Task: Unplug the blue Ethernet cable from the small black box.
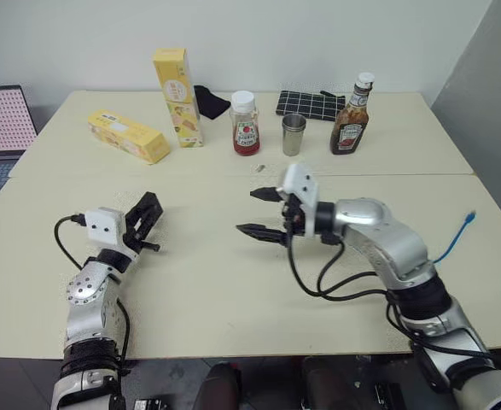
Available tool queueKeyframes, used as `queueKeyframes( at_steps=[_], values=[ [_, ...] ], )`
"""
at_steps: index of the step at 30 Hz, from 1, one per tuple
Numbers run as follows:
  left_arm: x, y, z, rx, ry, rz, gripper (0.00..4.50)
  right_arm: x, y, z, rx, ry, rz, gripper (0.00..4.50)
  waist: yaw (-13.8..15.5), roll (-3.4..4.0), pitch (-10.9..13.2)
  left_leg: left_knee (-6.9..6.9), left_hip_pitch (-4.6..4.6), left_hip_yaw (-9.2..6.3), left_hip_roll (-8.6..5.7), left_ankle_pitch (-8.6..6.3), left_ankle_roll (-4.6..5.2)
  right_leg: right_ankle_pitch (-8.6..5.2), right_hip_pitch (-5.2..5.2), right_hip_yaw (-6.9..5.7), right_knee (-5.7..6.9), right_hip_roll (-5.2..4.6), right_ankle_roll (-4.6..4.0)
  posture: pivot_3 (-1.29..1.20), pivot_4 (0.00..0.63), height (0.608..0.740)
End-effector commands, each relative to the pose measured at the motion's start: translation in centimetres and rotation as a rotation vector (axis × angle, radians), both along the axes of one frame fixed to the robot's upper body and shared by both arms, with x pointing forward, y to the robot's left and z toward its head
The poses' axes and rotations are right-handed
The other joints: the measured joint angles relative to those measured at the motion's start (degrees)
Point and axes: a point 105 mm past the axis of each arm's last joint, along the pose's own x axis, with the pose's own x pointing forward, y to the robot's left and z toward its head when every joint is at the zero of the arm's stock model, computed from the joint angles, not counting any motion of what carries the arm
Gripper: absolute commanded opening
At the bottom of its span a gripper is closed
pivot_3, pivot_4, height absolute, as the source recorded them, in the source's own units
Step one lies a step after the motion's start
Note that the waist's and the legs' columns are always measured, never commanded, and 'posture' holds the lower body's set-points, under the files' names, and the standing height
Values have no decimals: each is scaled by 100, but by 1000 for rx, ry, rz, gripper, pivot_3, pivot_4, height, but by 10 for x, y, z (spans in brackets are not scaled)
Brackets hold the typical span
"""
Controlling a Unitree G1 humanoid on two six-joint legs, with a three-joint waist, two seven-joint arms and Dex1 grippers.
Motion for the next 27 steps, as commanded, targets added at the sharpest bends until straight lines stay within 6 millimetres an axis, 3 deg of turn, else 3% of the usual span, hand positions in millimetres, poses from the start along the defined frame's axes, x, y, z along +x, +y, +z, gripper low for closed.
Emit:
queueKeyframes(
  at_steps=[1,3,5,12,15,22,27],
  values=[
    [1,10,4,22,-53,60,782,-1,4,8,1,-38,9,3962,34,-3,-2,0,-3,-1,-4,0,0,0,0,-2,-3,-5,1,0,150,740],
    [1,8,-3,4,-35,49,782,-2,4,7,-7,-41,14,3962,37,-6,-3,1,-6,0,-11,0,0,2,1,-4,-6,-12,4,0,150,740],
    [0,7,-10,-38,-14,35,1487,-3,4,6,-12,-41,16,4025,28,-6,-4,2,-4,2,-11,0,0,3,1,-2,-5,-12,6,0,150,740],
    [-15,5,-21,-104,20,16,2667,-6,4,2,-20,-29,14,4025,-20,-5,-4,-1,2,2,-3,0,0,3,0,1,0,-6,5,0,150,740],
    [-34,10,-20,-92,49,58,3205,-7,1,-6,-25,-5,-3,4025,-63,-5,-5,-2,3,5,3,0,1,3,0,8,-2,-9,5,0,150,740],
    [-74,17,-10,-83,135,110,3205,-13,-9,-17,13,64,-65,4025,-92,-6,-5,-6,4,-1,11,-1,1,2,2,18,-1,-16,5,0,150,740],
    [-94,-6,5,-18,246,-43,3205,-11,-38,-20,10,84,-149,4025,-31,-6,-5,-4,2,-10,7,-1,1,2,7,14,-2,-9,4,0,150,740]
  ],
)
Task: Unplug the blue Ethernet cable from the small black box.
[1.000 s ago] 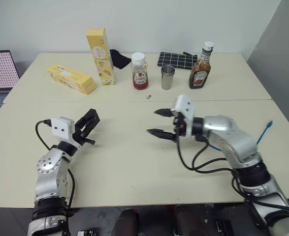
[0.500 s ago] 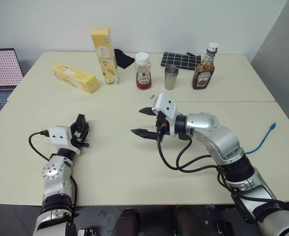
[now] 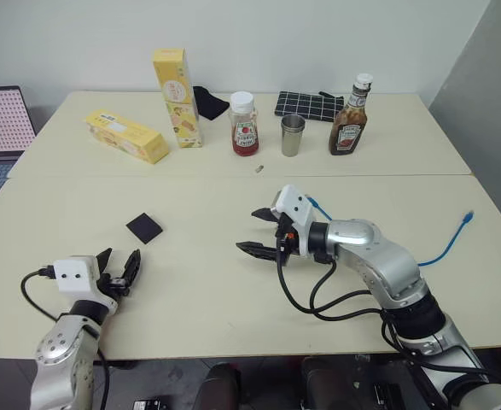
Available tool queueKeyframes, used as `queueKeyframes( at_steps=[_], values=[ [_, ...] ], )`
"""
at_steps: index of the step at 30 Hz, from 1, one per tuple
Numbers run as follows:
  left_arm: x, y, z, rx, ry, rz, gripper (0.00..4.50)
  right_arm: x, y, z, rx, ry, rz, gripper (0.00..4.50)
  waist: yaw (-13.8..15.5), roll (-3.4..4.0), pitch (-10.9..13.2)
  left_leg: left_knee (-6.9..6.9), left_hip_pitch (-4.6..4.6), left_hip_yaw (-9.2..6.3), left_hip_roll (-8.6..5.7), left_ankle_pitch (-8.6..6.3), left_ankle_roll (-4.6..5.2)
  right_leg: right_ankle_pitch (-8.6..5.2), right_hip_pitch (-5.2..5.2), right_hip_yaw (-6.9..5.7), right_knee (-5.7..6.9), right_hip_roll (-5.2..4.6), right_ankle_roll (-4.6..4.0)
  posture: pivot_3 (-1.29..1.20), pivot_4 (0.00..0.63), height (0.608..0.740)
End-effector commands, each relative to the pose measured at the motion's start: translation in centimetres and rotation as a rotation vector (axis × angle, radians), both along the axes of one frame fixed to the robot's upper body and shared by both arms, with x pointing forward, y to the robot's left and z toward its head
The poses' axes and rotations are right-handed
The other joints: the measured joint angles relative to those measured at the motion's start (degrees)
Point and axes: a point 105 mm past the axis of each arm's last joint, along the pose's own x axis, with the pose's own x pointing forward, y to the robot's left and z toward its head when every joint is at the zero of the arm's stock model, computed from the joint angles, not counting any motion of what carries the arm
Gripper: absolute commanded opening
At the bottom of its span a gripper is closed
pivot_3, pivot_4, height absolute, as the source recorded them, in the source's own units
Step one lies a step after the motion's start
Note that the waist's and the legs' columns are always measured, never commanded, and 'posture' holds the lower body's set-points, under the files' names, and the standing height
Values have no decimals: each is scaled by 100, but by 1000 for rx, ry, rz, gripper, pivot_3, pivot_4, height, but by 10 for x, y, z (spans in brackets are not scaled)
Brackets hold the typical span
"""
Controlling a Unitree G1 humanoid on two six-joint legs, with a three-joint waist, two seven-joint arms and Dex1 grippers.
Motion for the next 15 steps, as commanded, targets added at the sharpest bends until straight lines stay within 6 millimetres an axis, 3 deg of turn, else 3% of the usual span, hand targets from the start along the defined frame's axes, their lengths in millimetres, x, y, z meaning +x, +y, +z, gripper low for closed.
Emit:
queueKeyframes(
  at_steps=[1,9,15],
  values=[
    [-5,-18,32,70,-4,-133,3205,3,-25,16,15,-54,-68,4025,49,0,0,0,1,0,-6,0,0,0,1,-1,1,4,0,0,150,740],
    [-13,-27,68,242,89,-375,3205,21,-99,23,-86,-69,-248,4025,49,2,1,-6,4,15,-8,0,0,-2,1,-6,-4,14,-2,0,150,740],
    [-10,-19,87,277,86,-447,3205,21,-124,21,-140,-50,-279,4025,23,6,4,-10,6,26,-6,0,1,-4,-2,-2,-5,14,-5,0,150,740]
  ],
)
